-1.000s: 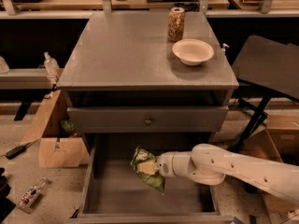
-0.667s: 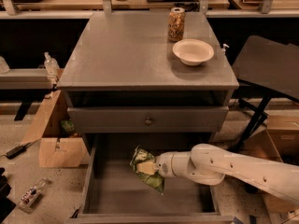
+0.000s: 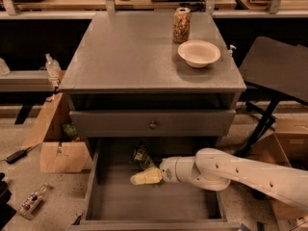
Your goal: Place green jalapeno chip bag into middle drawer
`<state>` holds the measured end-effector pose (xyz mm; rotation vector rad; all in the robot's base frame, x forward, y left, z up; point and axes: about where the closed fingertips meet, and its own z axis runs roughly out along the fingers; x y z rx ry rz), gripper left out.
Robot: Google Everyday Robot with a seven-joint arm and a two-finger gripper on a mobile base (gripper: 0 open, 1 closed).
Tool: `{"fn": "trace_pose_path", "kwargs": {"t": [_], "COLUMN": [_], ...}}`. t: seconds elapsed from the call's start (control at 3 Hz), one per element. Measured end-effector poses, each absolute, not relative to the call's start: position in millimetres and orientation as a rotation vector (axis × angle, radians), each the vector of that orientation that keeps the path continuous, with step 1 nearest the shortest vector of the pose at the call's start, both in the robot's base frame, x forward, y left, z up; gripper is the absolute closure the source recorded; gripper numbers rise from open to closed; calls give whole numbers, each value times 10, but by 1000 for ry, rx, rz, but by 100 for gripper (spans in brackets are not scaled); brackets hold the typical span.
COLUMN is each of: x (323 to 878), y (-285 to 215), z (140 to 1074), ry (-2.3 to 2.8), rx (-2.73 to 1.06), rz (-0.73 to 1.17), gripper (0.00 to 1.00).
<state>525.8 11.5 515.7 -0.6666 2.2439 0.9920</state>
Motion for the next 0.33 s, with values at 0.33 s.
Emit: {"fn": "trace_pose_path", "kwargs": {"t": [0.33], "x": [5258], "y": [115], "z": [5157], "ry": [2244], "rx": [-667], "rz": [992], "gripper": [0]}}
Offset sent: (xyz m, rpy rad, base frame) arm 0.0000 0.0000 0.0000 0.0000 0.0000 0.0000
